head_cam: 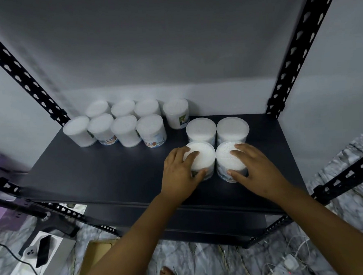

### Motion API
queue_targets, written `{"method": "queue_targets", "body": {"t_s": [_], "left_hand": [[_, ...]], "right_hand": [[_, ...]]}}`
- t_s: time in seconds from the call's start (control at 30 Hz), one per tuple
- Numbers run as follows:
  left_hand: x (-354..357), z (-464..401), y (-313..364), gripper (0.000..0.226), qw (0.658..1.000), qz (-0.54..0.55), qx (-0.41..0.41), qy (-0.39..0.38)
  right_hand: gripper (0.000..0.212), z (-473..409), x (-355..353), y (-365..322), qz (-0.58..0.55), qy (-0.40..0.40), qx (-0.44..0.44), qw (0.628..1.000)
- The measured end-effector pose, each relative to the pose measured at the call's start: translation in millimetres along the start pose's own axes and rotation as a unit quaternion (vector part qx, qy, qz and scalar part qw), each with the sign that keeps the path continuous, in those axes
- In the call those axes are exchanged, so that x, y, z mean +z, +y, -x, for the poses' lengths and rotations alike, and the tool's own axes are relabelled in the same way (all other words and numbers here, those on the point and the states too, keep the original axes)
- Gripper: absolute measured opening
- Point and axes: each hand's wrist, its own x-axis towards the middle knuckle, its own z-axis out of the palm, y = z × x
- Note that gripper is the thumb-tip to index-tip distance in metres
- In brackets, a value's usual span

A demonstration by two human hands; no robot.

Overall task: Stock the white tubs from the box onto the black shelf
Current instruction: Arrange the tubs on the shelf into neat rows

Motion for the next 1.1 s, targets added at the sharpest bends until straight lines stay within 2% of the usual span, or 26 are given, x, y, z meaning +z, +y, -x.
{"method": "queue_targets", "body": {"t_s": [0.43, 1.1], "left_hand": [[-2.9, 3.6, -3.6, 0.055, 0.999, 0.021, 0.024, -0.025], [-3.3, 5.5, -4.5, 0.051, 0.999, 0.042, 0.014, -0.029]], "right_hand": [[0.062, 0.2, -2.5, -1.9, 0.015, -0.006, 0.003, 1.0], [0.059, 1.1, -3.3, -1.2, 0.01, -0.005, -0.001, 1.0]]}}
